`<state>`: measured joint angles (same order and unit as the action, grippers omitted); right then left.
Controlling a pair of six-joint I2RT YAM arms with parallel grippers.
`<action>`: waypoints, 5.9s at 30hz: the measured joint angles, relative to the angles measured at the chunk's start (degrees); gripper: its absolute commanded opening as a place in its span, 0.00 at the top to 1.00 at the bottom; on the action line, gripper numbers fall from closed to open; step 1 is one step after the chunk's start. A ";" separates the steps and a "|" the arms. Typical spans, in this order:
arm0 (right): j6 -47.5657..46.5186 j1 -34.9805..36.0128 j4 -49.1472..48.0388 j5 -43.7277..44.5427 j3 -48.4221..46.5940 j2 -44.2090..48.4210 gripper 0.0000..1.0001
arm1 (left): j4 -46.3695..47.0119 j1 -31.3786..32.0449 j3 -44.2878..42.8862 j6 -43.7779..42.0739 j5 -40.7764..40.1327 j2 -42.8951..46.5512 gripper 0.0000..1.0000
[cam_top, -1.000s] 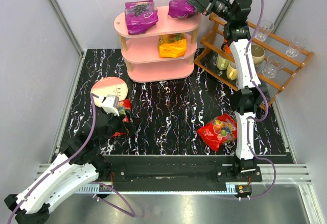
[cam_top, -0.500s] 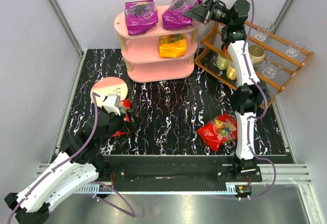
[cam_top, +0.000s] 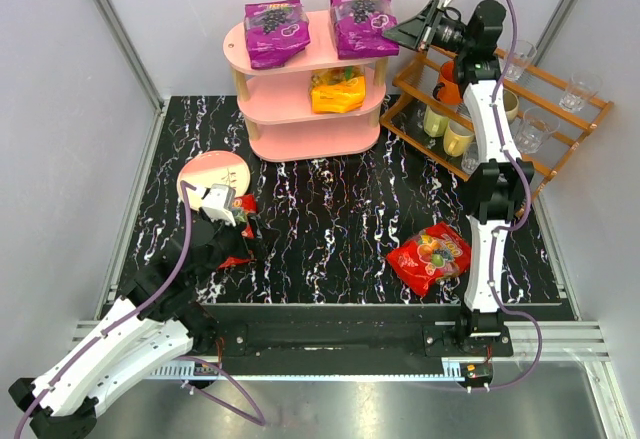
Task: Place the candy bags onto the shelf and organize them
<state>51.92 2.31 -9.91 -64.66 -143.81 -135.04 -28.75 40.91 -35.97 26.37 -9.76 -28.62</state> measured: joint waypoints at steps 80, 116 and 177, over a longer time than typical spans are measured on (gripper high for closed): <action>-7.02 7.13 3.93 24.94 13.33 10.64 0.17 | -2.25 0.00 0.00 0.02 -1.16 5.40 0.01; 3.02 7.56 60.59 74.14 108.50 112.10 0.00 | -0.35 0.00 -0.31 2.69 1.57 2.99 0.01; 55.71 58.73 74.88 105.33 111.06 82.44 0.99 | 1.95 0.00 3.76 3.72 5.05 3.13 0.01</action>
<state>107.63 61.04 64.97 40.66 -32.75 -52.60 -26.81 40.91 -32.21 30.09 -4.71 -25.50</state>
